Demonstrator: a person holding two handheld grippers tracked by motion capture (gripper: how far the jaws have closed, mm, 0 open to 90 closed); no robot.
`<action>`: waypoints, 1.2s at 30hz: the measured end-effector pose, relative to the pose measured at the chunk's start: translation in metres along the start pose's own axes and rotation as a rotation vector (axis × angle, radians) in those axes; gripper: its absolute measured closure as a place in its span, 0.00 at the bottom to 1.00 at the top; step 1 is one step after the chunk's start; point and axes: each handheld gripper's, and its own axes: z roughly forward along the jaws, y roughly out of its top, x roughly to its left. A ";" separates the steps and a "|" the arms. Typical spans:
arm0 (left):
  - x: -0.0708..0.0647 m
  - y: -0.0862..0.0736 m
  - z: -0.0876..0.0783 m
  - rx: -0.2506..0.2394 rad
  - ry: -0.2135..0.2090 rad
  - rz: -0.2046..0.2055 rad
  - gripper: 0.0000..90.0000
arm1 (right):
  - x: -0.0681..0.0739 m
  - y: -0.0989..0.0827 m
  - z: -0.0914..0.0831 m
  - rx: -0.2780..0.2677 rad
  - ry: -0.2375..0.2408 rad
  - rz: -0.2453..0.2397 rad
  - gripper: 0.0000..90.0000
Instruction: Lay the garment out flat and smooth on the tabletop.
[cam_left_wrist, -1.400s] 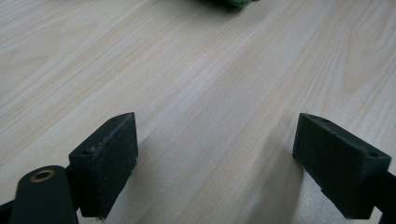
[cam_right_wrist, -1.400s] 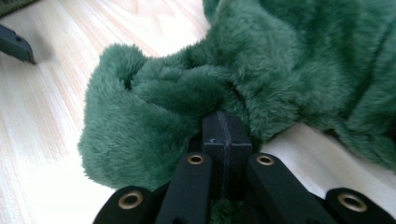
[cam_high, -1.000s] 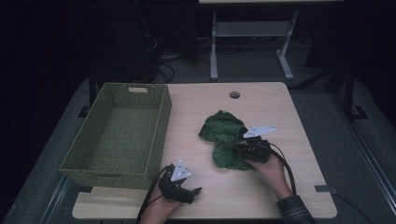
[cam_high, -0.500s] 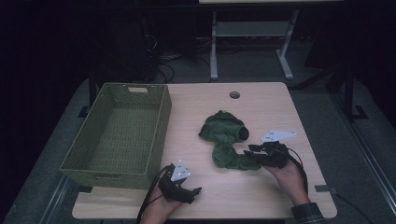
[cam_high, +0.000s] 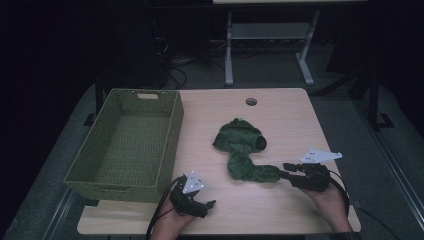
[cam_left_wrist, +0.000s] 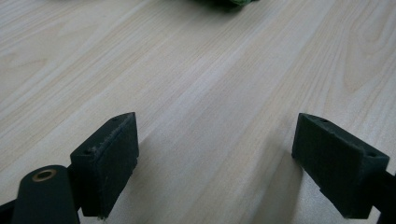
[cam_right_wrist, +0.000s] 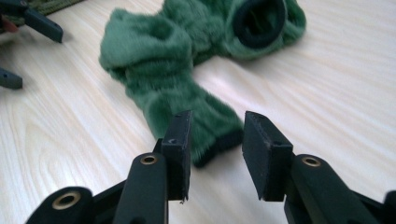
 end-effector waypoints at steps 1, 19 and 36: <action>0.000 0.000 0.000 0.000 0.000 0.000 0.16 | -0.001 -0.005 -0.003 0.001 0.000 0.009 0.69; 0.000 0.000 0.000 0.000 -0.001 0.000 0.16 | 0.001 -0.031 0.009 0.095 0.043 0.048 0.69; 0.000 0.000 0.001 -0.004 -0.001 -0.002 0.16 | -0.001 -0.014 0.016 0.050 0.069 0.016 0.95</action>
